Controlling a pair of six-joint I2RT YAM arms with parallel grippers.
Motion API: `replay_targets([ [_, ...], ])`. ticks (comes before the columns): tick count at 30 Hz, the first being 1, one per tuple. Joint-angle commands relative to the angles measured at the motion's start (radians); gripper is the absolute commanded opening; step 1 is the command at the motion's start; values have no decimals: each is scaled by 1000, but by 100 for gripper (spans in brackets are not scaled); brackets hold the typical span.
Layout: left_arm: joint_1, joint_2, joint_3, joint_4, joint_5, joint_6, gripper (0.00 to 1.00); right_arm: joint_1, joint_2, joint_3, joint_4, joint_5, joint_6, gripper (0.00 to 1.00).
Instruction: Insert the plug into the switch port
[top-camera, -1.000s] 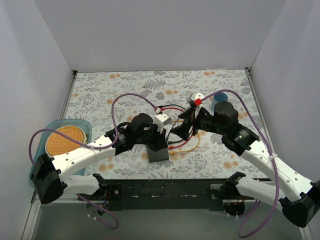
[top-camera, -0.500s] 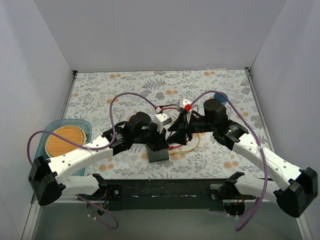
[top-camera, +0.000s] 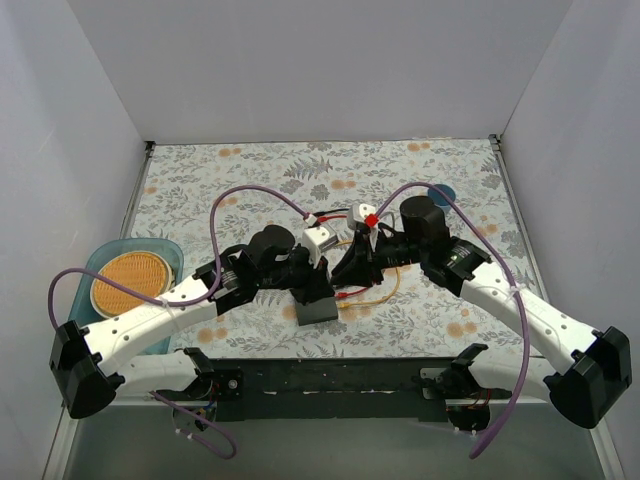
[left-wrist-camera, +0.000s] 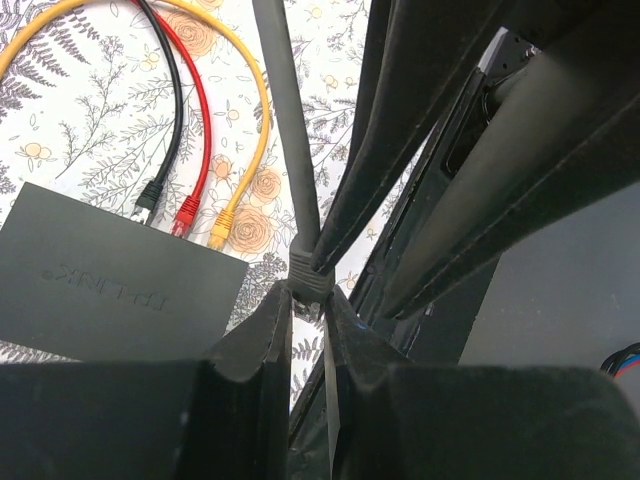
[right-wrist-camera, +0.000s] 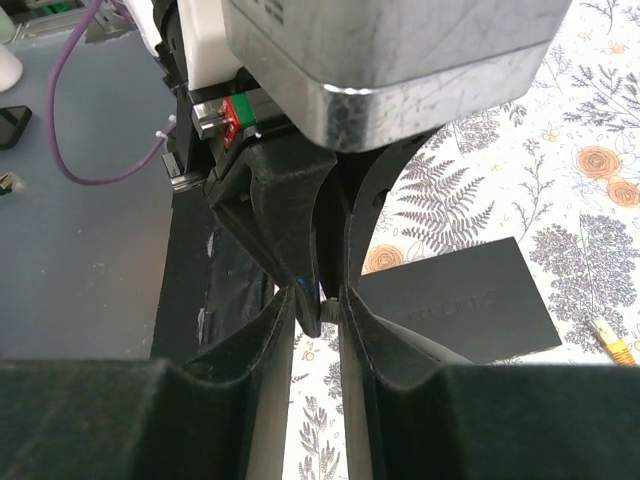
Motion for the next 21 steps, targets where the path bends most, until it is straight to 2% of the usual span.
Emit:
replay_targets([
  [1, 2, -71, 50, 92, 5, 17, 0, 19, 37, 18, -123, -13, -41, 29],
  [9, 3, -109, 65, 108, -27, 18, 0, 54, 74, 30, -195, 79, -67, 25],
  [14, 3, -173, 39, 139, -97, 11, 3, 73, 83, 28, -207, 118, -67, 22],
  [19, 3, -225, 25, 156, -117, 26, 3, 83, 99, 44, -240, 150, -79, 25],
  [21, 2, -223, 31, 144, -113, 40, 0, 83, 103, 51, -247, 156, -82, 27],
])
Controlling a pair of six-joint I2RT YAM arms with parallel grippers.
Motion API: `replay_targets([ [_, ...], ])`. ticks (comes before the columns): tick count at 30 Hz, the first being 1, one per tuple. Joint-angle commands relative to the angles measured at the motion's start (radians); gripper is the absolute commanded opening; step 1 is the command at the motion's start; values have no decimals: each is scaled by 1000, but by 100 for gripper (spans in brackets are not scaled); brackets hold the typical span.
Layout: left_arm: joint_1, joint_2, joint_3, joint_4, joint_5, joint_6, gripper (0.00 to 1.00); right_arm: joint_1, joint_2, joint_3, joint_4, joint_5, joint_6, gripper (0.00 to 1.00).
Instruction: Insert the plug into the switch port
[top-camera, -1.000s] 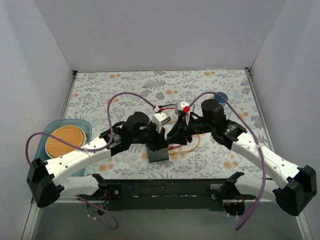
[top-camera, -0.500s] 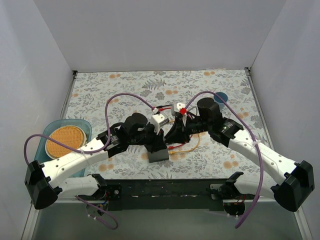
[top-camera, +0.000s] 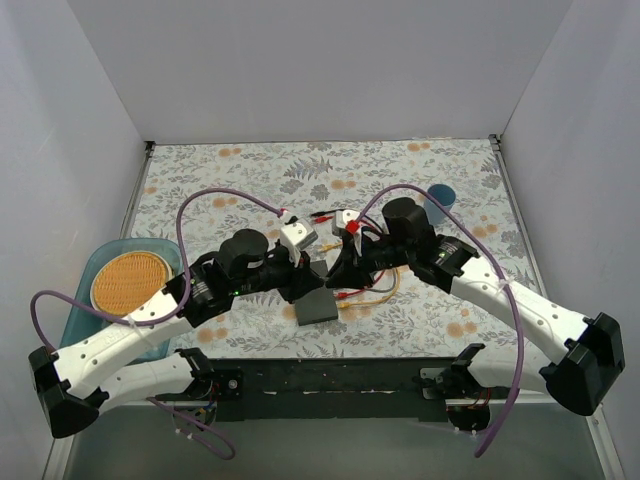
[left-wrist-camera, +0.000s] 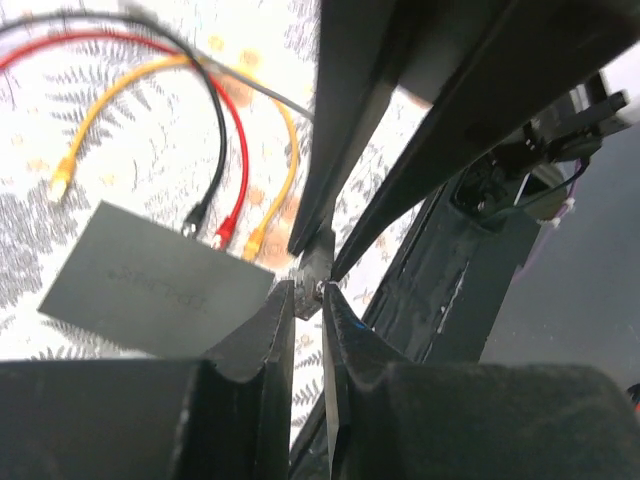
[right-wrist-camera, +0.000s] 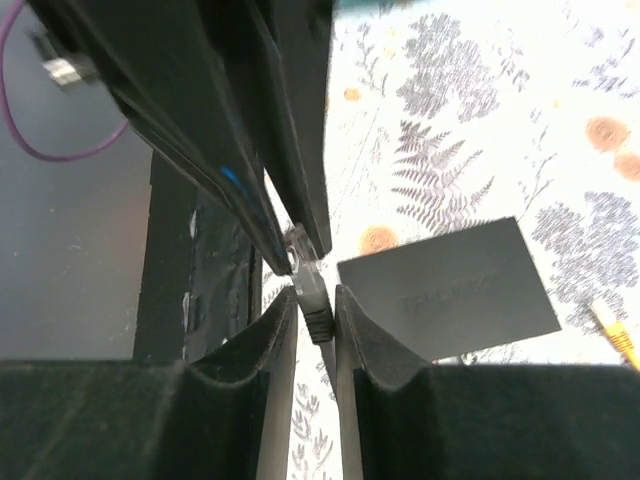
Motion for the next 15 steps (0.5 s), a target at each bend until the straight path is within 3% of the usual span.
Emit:
replay_targets([
  [1, 3, -55, 43, 181, -18, 24, 0, 15, 37, -4, -172, 61, -19, 28],
  [12, 4, 2, 55, 146, 5, 41, 0, 19, 5, -24, -122, 119, 16, 35],
  [15, 4, -9, 43, 133, -11, 44, 0, 19, -32, -30, -99, 129, 32, 43],
])
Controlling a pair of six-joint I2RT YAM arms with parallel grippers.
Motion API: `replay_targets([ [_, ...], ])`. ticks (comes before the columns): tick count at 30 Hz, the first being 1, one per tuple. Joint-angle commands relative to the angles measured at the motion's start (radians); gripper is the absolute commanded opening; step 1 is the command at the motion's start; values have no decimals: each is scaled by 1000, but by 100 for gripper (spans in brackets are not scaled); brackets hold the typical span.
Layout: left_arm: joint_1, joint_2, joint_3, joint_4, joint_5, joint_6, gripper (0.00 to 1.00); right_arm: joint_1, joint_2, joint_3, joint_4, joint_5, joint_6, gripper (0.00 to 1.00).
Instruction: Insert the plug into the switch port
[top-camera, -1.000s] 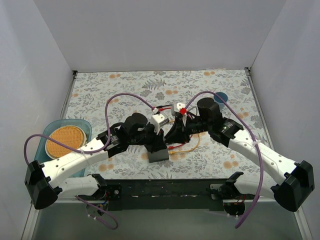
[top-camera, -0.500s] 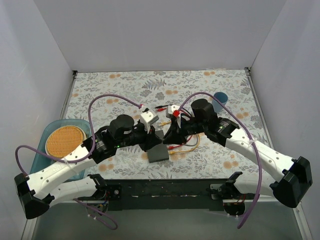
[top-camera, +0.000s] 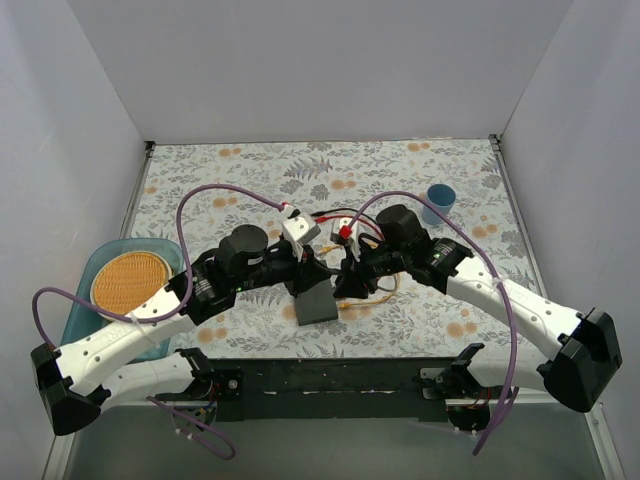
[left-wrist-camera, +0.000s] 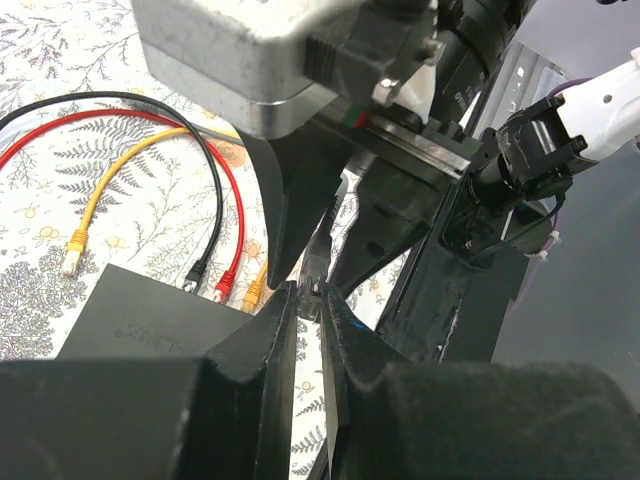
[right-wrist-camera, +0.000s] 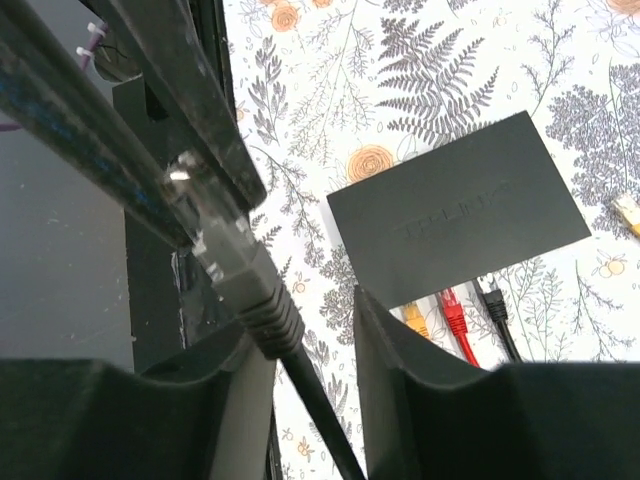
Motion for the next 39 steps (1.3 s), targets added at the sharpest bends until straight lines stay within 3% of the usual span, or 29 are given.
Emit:
replay_targets([
  [1, 3, -24, 24, 18, -31, 24, 0, 7, -77, -18, 35, 24, 35, 50],
  [5, 4, -32, 7, 12, -37, 27, 0, 6, -159, -42, 89, 80, 63, 71],
  [10, 4, -26, -4, 15, -24, 30, 0, -3, -223, -51, 129, 94, 82, 79],
  [24, 4, -23, -26, 28, 47, 83, 0, -230, -199, -44, 231, -288, 162, 76],
  [28, 4, -14, -26, 44, 59, 83, 0, -249, -151, -32, 277, -389, 220, 71],
  [36, 4, 13, -15, 71, 87, 83, 0, -250, -102, -28, 307, -451, 256, 68],
  [39, 4, 23, -12, 86, 107, 75, 0, -250, -94, -30, 307, -439, 263, 63],
])
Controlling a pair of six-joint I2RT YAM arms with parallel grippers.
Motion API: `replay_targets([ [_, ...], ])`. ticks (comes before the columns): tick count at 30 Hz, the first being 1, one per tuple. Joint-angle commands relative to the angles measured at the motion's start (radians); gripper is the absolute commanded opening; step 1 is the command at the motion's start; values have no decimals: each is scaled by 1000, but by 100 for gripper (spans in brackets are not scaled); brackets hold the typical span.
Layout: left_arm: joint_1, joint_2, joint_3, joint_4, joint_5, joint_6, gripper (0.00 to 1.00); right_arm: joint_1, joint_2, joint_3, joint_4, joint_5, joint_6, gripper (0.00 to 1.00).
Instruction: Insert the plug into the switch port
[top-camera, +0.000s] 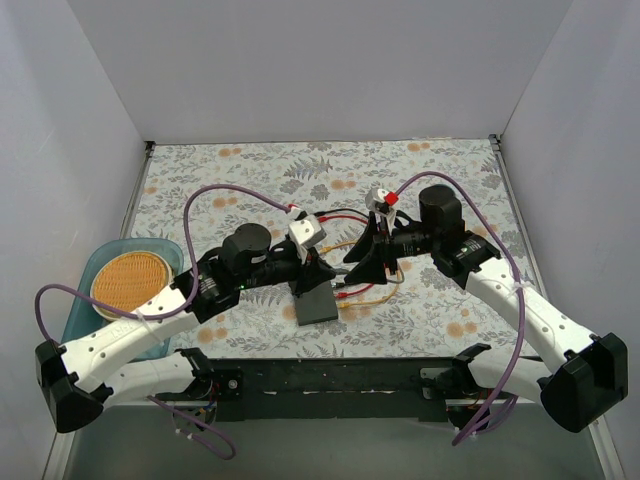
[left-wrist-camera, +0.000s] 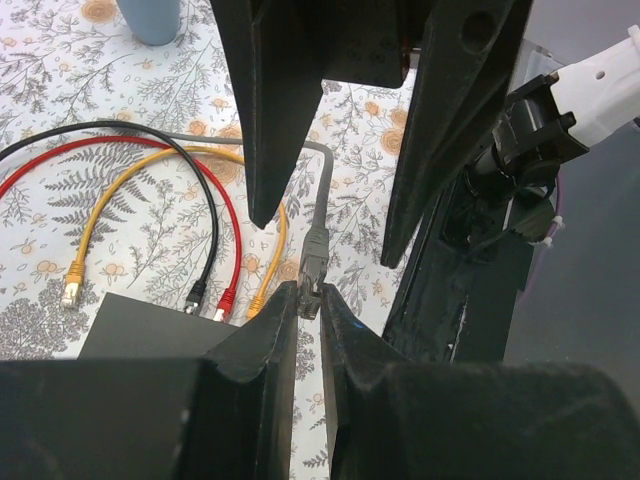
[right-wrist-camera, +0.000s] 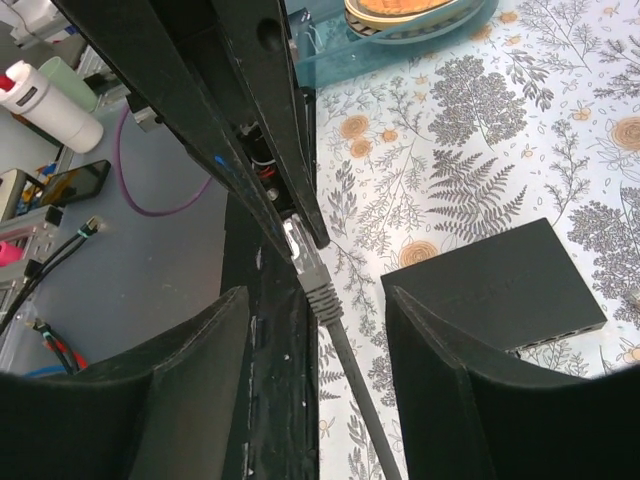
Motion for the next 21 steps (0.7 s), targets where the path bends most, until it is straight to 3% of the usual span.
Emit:
replay_targets([
  [1, 4, 5, 0, 44, 47, 1, 0, -5, 0, 18, 59, -41, 29, 57],
  [4, 4, 15, 6, 60, 58, -11, 0, -5, 7, 20, 53, -37, 29, 49],
  [8, 4, 12, 7, 89, 82, -22, 0, -2, 9, 30, 2, -15, -4, 47],
  [12, 4, 8, 9, 97, 87, -33, 0, -3, 6, 40, -24, -2, -24, 32],
  [15, 4, -3, 4, 117, 84, -46, 0, 0, 6, 53, -61, 19, -41, 4],
  [17, 4, -8, 3, 129, 46, -68, 0, 4, -8, 61, -87, 86, -50, 1],
  [18, 4, -6, 6, 128, 18, -80, 7, 12, -19, 63, -96, 120, -54, 1],
  [21, 4, -5, 23, 120, -177, -190, 71, 23, -66, 55, -112, 244, -58, 1],
])
